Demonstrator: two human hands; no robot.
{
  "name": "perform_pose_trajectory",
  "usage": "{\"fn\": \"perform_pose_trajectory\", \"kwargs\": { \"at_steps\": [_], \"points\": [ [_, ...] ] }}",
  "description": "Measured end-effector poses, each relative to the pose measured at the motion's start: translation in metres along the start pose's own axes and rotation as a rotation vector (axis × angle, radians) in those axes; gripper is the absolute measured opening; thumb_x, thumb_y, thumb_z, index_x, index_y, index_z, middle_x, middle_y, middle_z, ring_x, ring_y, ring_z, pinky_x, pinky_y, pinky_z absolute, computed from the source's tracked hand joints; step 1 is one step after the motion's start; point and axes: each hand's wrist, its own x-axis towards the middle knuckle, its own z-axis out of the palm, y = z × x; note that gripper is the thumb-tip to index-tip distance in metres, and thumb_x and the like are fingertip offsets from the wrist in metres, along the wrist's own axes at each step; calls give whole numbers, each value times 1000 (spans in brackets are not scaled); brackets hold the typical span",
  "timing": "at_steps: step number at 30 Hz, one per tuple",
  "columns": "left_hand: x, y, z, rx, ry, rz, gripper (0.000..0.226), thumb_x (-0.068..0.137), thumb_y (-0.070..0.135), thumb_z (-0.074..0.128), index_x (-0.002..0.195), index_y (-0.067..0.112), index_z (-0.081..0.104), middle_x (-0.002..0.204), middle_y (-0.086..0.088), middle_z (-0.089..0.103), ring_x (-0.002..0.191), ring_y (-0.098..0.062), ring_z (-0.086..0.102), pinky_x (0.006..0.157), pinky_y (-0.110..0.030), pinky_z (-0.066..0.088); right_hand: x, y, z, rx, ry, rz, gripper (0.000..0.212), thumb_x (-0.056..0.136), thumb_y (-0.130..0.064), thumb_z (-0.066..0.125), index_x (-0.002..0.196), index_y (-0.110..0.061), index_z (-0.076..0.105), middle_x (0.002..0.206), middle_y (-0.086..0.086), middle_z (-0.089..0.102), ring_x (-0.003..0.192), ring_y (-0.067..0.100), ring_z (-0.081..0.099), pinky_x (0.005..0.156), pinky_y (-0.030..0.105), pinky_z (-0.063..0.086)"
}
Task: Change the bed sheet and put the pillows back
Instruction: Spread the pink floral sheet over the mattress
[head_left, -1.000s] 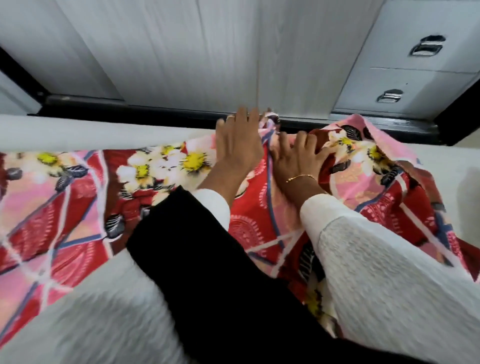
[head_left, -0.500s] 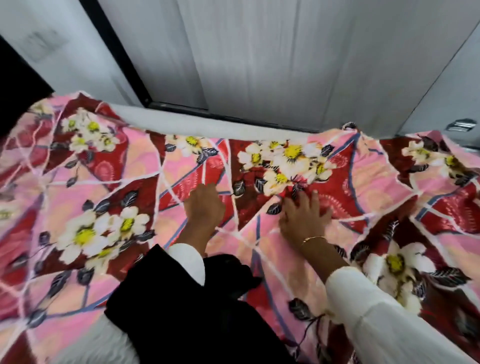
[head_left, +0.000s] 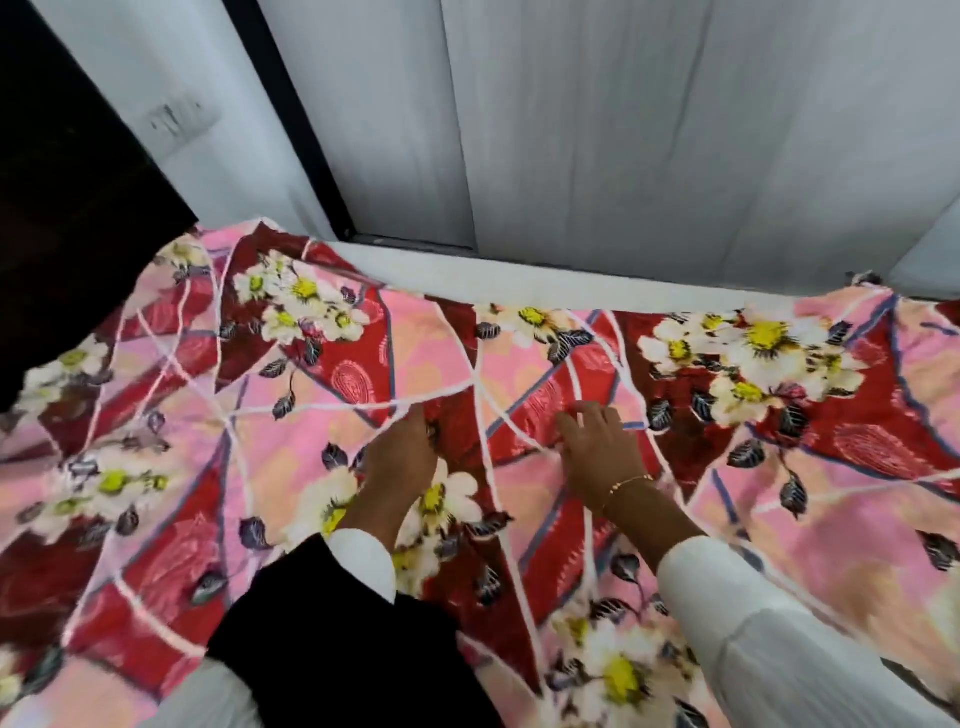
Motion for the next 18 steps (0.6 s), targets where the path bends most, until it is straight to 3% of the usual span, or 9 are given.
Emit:
{"fn": "perform_pose_trajectory", "kwargs": {
  "at_steps": [2,4,9,12,16,18],
  "points": [
    [34,-13,-10,-61,37,53,52,92,8,41,143,13,31,124,-19,56,110,-37,55,86,-42,46,33,-17,3,3,41,11,42,87,-3,46,129,-5,48,134,21,43,123,38,40,95,49,44],
    [65,-23,-19,-98,83,122,46,91,5,42,137,11,40,119,-21,59,108,-39,57,85,-42,46,59,-30,3,37,12,49,48,90,-2,40,137,-6,39,140,19,36,128,33,35,104,41,36],
    [127,-24,-34,-191,155,248,40,89,-1,42,126,8,55,120,-19,59,110,-36,55,84,-39,45,97,-42,-2,125,-136,174,53,91,-1,42,142,-9,31,136,20,37,121,35,43,101,37,38],
    [155,-17,-40,-234,179,333,40,88,-6,41,122,4,58,119,-20,59,110,-38,54,86,-40,44,119,-40,-6,53,-88,167,49,92,0,42,139,-9,37,138,17,37,124,33,41,103,39,37],
    [192,-9,-36,-186,191,503,52,84,-18,41,133,-2,46,148,-18,28,130,-36,38,103,-38,36,158,-32,-21,-120,-33,218,53,89,2,40,139,-12,36,143,9,39,133,25,37,114,41,20],
    [211,-7,-36,-141,164,516,52,86,-15,43,134,2,44,150,-13,26,126,-35,44,99,-38,40,175,-22,-28,-122,-35,256,54,89,4,42,140,-13,36,138,13,42,121,30,48,107,41,32]
  ]
}}
